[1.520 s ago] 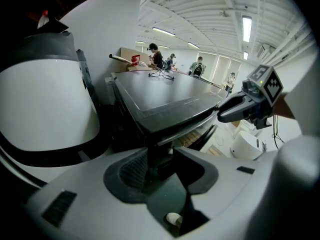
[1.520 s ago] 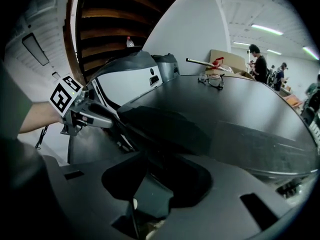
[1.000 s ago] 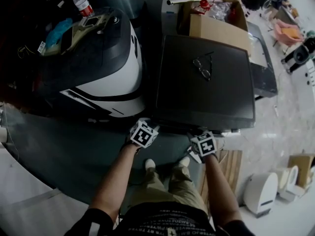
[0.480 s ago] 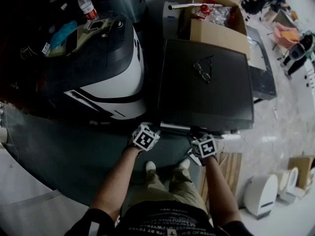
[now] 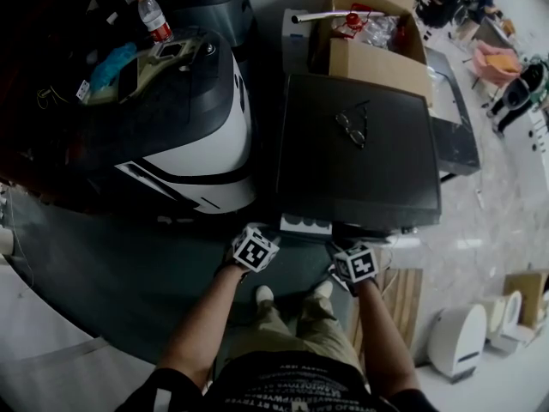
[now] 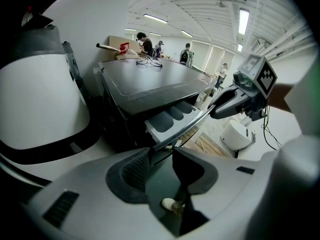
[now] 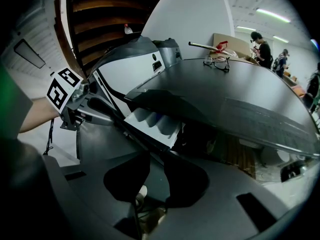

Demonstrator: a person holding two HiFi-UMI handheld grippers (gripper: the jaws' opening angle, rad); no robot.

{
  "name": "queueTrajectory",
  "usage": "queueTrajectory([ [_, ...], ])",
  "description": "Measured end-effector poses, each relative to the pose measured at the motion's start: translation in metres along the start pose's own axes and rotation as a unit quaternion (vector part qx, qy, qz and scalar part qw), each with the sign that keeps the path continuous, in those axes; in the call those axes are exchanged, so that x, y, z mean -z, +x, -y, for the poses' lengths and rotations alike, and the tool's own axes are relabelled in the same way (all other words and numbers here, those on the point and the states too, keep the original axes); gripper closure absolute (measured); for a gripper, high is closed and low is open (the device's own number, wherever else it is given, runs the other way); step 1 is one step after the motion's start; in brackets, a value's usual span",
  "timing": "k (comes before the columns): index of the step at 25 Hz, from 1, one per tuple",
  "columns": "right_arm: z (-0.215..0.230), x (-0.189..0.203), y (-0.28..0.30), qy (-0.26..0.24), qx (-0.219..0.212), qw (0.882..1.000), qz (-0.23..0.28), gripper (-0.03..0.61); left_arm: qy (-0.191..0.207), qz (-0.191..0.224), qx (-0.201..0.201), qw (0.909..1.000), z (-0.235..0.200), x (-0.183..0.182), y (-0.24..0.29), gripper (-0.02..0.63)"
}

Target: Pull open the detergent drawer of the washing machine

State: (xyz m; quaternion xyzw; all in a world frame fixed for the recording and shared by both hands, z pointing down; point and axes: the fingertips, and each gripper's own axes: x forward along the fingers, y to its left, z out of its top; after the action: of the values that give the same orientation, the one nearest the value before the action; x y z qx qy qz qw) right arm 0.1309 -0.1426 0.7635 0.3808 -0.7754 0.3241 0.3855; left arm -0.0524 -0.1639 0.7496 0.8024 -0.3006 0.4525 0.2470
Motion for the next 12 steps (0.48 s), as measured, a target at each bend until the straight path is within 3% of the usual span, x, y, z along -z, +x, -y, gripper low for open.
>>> queueTrajectory([
  [12, -0.010, 0.012, -0.004, 0.000, -0.003, 1.000, 0.002, 0.491, -0.004, -0.005, 0.009, 0.9999, 0.012, 0.013, -0.004, 0.472],
])
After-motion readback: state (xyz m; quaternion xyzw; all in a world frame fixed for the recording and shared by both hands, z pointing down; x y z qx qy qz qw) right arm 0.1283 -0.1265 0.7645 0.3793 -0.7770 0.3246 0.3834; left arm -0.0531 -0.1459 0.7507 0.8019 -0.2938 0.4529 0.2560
